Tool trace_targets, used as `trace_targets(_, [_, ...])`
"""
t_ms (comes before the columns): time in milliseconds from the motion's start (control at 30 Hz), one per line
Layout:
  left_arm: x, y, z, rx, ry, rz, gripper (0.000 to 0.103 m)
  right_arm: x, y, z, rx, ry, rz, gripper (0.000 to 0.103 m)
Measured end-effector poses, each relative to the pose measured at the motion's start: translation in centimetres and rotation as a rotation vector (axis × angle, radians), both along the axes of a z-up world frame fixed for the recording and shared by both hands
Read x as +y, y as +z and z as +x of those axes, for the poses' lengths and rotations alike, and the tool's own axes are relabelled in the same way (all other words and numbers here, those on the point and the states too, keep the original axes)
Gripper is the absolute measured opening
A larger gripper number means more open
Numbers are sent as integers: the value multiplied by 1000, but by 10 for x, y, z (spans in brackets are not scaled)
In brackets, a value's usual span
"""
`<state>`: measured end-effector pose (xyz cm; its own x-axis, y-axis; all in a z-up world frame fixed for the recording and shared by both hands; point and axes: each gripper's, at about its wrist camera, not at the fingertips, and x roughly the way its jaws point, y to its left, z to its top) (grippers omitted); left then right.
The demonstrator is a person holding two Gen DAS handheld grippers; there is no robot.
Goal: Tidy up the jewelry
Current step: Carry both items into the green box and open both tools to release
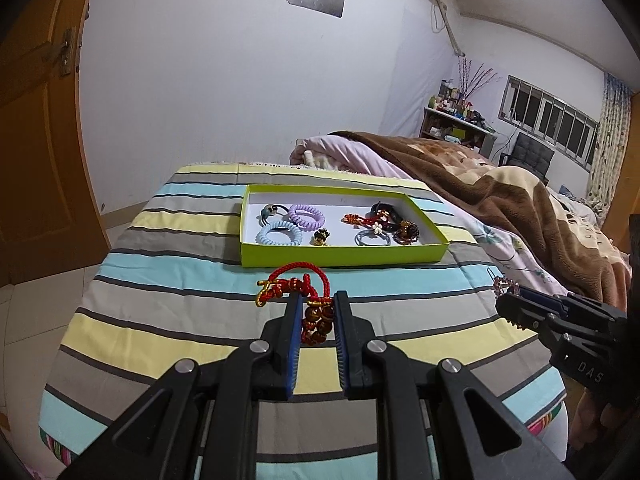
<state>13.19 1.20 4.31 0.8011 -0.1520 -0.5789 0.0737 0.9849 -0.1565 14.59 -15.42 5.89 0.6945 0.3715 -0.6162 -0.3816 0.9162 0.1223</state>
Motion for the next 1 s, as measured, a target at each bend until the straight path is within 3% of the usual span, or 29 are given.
trace_targets(500, [-5, 8, -15, -32, -10, 12, 16, -1, 12, -16, -36, 8, 3, 21])
trace_targets(1000, [-10, 5, 5, -25, -27, 30, 16, 5, 8, 3, -25, 23, -5, 21])
